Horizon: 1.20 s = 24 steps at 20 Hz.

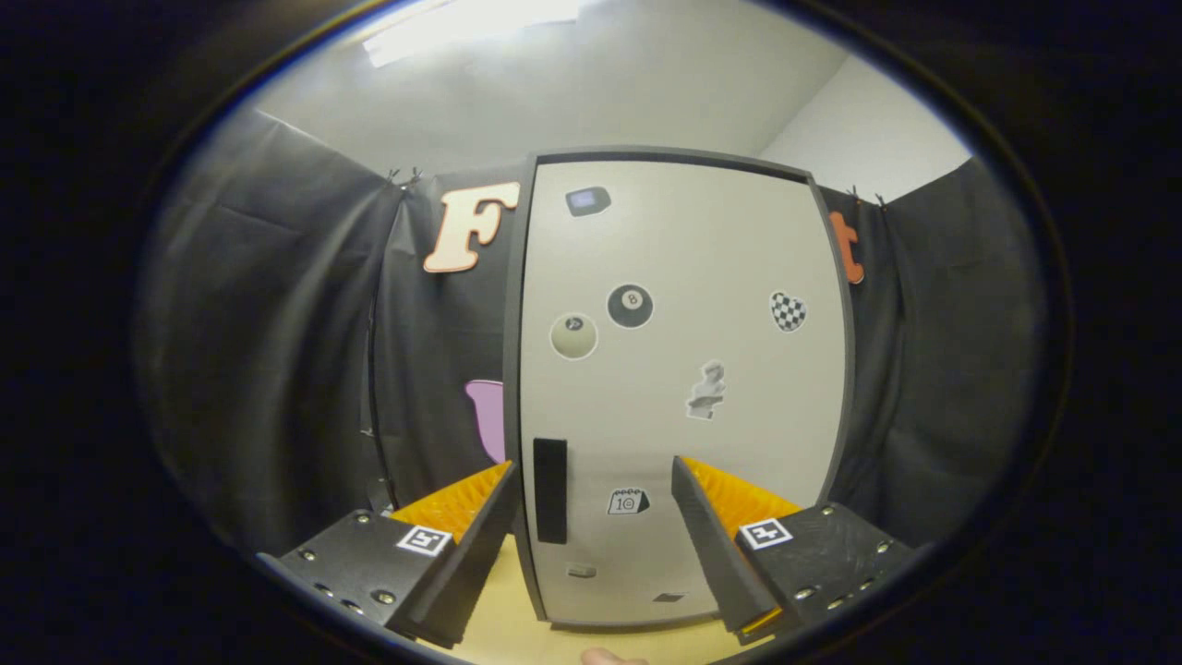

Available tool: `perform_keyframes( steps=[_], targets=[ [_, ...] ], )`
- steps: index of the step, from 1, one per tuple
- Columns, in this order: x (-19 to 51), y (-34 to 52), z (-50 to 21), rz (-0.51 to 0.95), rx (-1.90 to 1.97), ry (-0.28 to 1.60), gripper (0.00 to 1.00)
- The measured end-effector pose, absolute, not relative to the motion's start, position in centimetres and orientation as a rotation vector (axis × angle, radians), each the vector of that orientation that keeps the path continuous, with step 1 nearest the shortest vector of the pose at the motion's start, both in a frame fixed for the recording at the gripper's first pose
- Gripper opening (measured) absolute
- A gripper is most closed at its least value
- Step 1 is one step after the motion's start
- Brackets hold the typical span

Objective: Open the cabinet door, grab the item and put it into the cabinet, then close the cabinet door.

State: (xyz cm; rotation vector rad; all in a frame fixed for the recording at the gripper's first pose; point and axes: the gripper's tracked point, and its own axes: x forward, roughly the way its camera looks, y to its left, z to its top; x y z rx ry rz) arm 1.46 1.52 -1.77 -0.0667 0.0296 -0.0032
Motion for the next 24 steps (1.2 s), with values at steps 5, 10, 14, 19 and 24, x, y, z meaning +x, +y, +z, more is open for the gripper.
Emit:
perform_keyframes(
  steps=[5,10,14,19,24],
  targets=[
    [3.8,2.2,-4.4,0.005,-0.135,0.080,0.98],
    [6.5,4.8,-6.7,0.022,-0.161,0.115,0.95],
    [9.3,5.4,-8.3,-0.013,-0.155,0.140,0.81],
    [11.8,5.3,-9.4,-0.055,-0.153,0.149,0.66],
    [12.5,5.5,-9.4,-0.078,-0.119,0.139,0.33]
  ],
)
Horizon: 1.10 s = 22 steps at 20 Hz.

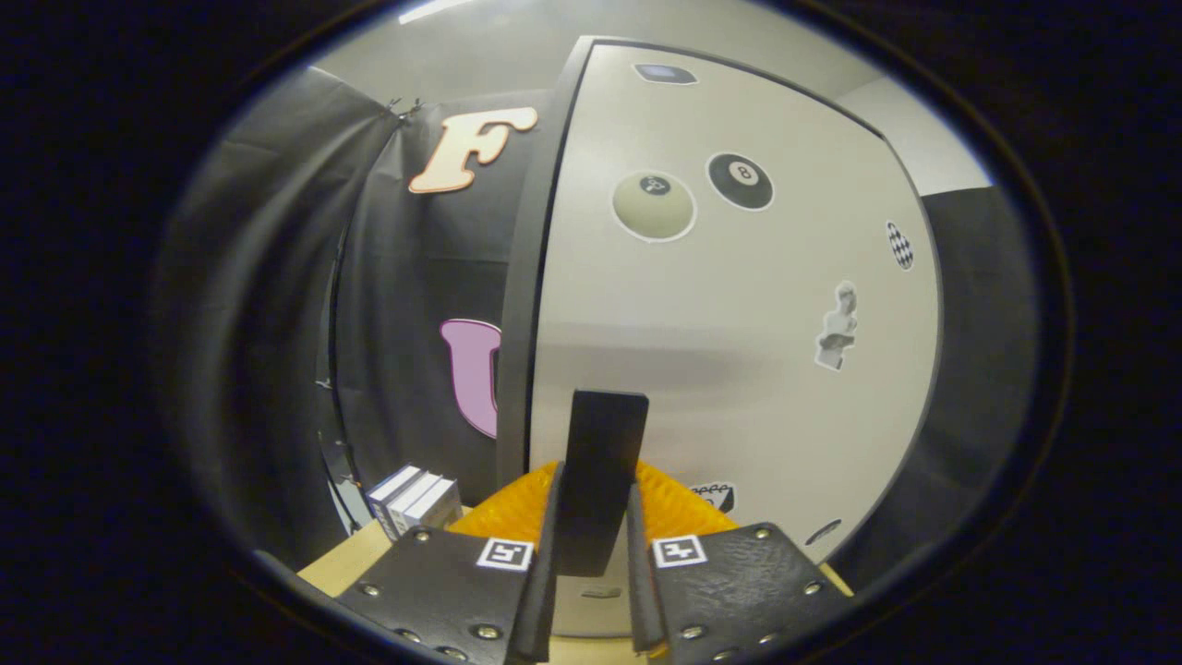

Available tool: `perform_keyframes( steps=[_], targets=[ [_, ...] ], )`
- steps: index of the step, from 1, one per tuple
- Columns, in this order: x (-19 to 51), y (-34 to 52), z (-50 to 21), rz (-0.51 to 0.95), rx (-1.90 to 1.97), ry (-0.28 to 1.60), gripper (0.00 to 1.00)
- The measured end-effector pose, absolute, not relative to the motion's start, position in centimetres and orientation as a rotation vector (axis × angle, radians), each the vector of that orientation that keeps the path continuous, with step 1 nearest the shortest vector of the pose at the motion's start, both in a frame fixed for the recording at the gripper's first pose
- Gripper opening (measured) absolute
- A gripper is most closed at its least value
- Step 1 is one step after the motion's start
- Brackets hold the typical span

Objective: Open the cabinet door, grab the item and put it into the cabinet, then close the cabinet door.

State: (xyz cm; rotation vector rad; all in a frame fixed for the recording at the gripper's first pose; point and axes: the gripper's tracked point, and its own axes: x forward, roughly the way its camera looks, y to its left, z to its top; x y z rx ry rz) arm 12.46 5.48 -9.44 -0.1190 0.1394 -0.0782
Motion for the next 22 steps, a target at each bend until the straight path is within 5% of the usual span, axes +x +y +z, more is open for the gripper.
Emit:
perform_keyframes(
  steps=[6,8,22],
  targets=[
    [12.9,5.1,-9.8,-0.090,-0.116,0.139,0.29],
    [12.9,5.3,-9.7,-0.097,-0.110,0.136,0.17],
    [9.1,5.4,-9.1,0.046,-0.109,0.175,0.17]
  ],
)
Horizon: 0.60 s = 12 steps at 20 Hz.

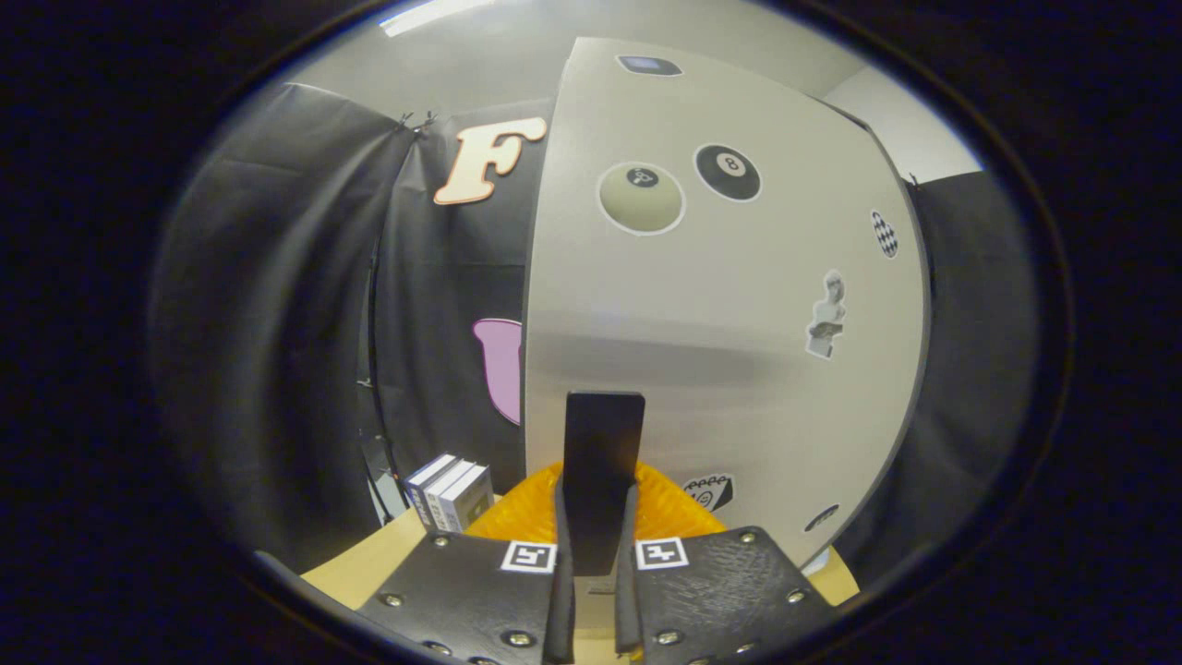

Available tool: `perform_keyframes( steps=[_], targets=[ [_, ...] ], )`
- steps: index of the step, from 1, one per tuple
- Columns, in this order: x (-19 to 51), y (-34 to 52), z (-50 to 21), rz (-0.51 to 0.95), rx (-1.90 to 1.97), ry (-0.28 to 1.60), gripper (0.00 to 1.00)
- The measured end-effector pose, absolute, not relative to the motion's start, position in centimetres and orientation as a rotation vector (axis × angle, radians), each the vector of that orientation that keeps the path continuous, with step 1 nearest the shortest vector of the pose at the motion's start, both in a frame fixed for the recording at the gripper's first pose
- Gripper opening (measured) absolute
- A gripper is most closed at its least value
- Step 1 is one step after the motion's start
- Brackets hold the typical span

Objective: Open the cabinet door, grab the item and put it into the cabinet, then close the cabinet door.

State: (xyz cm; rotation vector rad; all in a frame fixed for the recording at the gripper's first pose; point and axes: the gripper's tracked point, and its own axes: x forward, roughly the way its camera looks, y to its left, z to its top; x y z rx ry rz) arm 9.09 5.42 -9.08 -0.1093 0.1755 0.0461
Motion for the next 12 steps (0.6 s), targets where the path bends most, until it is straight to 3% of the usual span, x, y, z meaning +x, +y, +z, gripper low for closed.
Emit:
perform_keyframes(
  steps=[12],
  targets=[
    [2.4,2.8,-7.9,0.155,-0.052,0.213,0.17]
  ],
)
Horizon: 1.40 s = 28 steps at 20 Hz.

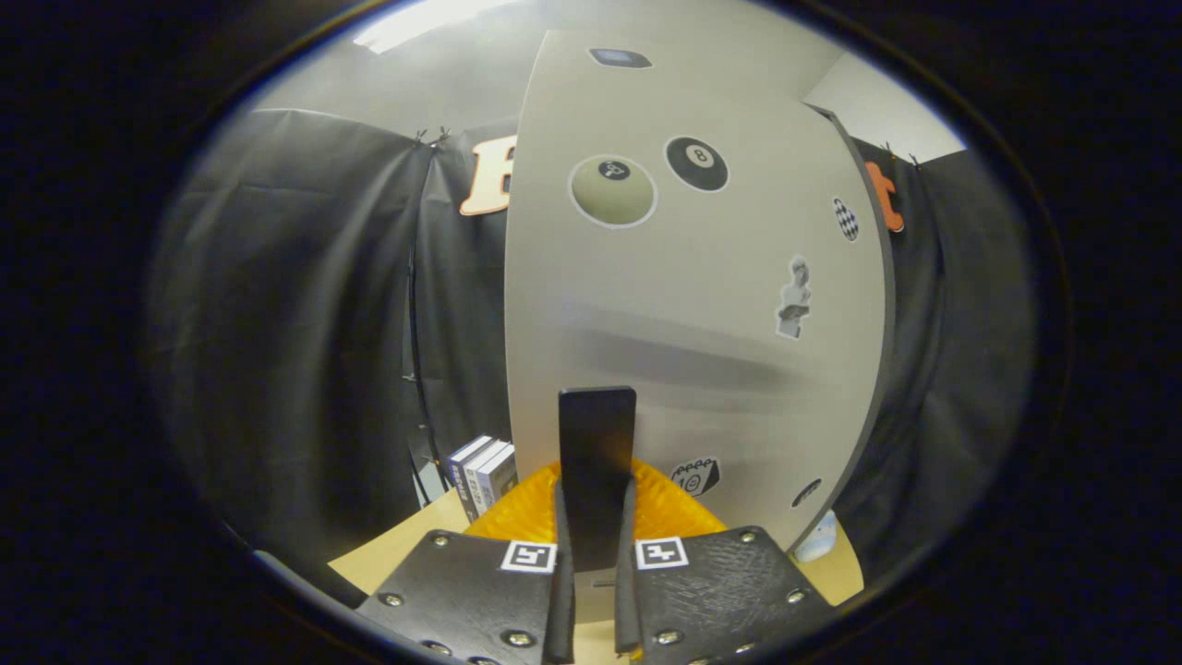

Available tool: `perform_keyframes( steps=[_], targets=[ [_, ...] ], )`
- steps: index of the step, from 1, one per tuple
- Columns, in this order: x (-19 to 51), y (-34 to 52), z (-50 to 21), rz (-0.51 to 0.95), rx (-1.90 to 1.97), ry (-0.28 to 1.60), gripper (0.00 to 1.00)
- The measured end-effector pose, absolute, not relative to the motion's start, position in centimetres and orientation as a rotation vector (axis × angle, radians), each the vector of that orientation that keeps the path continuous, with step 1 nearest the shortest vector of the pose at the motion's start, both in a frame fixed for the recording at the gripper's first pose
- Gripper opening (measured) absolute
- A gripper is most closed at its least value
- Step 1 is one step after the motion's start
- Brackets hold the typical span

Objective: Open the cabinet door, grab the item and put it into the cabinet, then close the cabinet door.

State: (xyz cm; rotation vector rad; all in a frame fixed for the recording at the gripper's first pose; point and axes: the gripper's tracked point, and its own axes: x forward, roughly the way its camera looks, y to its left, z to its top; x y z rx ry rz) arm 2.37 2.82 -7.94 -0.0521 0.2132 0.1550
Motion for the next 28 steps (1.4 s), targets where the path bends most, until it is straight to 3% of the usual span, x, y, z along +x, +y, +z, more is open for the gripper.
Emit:
perform_keyframes(
  steps=[12,28],
  targets=[
    [-2.6,-1.9,-7.4,0.114,-0.034,0.236,0.17],
    [-8.9,-11.5,-6.1,-0.194,-0.007,0.251,0.16]
  ],
)
